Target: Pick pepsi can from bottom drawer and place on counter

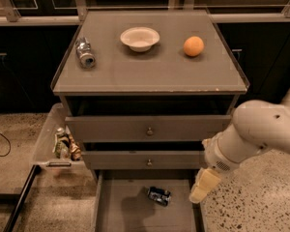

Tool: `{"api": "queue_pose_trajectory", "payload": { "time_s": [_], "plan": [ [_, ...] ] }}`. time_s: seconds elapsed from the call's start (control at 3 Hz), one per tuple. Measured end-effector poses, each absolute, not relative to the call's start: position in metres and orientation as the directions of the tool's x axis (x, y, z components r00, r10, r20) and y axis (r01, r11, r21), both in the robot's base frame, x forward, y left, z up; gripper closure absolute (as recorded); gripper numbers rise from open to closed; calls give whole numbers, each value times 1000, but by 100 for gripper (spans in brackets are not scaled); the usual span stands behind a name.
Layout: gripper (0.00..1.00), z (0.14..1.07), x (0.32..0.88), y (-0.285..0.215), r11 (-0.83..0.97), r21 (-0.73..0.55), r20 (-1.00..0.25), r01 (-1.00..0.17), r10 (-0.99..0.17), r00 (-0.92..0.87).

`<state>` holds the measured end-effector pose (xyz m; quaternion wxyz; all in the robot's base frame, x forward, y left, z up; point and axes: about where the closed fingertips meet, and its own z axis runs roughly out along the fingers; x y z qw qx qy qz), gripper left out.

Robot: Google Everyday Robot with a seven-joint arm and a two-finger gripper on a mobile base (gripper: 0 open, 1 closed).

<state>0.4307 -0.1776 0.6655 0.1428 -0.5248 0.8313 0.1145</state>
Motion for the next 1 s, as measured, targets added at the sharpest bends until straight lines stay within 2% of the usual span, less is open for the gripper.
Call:
{"api": "queue_pose_trajectory", "payload": {
  "time_s": [0.67, 1.0],
  "plan": [
    [0, 526, 427, -159, 425, 82, -380, -901, -823, -422],
    [0, 526, 427, -159, 425, 82, -380, -901, -823, -423]
  ]
}}
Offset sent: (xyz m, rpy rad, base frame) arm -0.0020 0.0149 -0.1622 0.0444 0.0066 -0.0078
